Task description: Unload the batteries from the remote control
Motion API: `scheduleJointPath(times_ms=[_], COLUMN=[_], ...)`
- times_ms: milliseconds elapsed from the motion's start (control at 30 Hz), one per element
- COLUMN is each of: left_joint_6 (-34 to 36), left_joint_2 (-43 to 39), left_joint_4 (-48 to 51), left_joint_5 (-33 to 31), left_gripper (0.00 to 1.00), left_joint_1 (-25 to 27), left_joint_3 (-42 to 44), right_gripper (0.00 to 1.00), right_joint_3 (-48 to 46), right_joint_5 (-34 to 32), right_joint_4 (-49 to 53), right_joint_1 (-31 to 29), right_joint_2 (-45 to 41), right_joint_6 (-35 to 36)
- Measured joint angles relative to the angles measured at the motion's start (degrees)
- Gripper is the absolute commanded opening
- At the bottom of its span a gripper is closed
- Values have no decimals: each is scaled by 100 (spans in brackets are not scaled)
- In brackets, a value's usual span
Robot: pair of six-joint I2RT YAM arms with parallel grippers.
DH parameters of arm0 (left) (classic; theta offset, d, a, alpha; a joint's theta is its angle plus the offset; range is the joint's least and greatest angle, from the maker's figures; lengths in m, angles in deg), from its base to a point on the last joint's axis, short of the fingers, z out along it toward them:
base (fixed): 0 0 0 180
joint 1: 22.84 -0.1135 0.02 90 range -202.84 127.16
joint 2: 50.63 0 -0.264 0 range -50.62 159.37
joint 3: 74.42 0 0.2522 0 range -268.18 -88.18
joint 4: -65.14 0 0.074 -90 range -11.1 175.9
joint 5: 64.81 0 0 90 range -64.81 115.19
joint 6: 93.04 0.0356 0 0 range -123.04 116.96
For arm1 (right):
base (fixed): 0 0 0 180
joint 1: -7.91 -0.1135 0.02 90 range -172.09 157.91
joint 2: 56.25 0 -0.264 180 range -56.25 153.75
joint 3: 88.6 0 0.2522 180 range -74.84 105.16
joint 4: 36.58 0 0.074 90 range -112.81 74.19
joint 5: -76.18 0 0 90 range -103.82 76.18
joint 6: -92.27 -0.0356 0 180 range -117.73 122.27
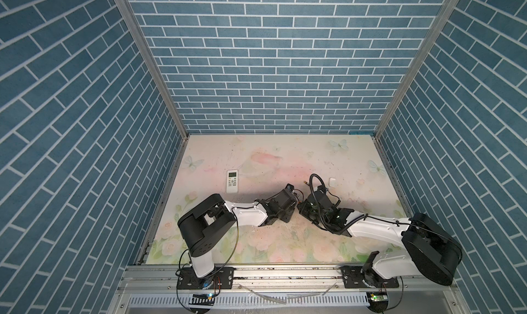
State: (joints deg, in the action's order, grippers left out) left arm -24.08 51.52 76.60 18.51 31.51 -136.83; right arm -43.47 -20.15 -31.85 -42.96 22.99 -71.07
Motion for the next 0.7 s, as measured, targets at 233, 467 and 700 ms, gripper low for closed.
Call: scheduleJointPath(times_ms=[233, 467, 700], left_joint_6=[-2, -46, -81], left_joint_2=[-4, -22, -31], left_joint_4=[-24, -103, -127], left_joint_5=[2, 2, 2], left_gripper=[51, 51, 51], left_joint_1=[0, 0, 0], left_joint_3=[15, 63, 79], right_gripper=[0, 0, 0], right_joint_3=[28, 4, -46], right_joint_5=[-295, -374, -452], right_joint_4=[37, -168, -566], right_joint_1=[-173, -219, -223], right_joint_2=[33, 131, 328], right_joint_6=[-302, -483, -575])
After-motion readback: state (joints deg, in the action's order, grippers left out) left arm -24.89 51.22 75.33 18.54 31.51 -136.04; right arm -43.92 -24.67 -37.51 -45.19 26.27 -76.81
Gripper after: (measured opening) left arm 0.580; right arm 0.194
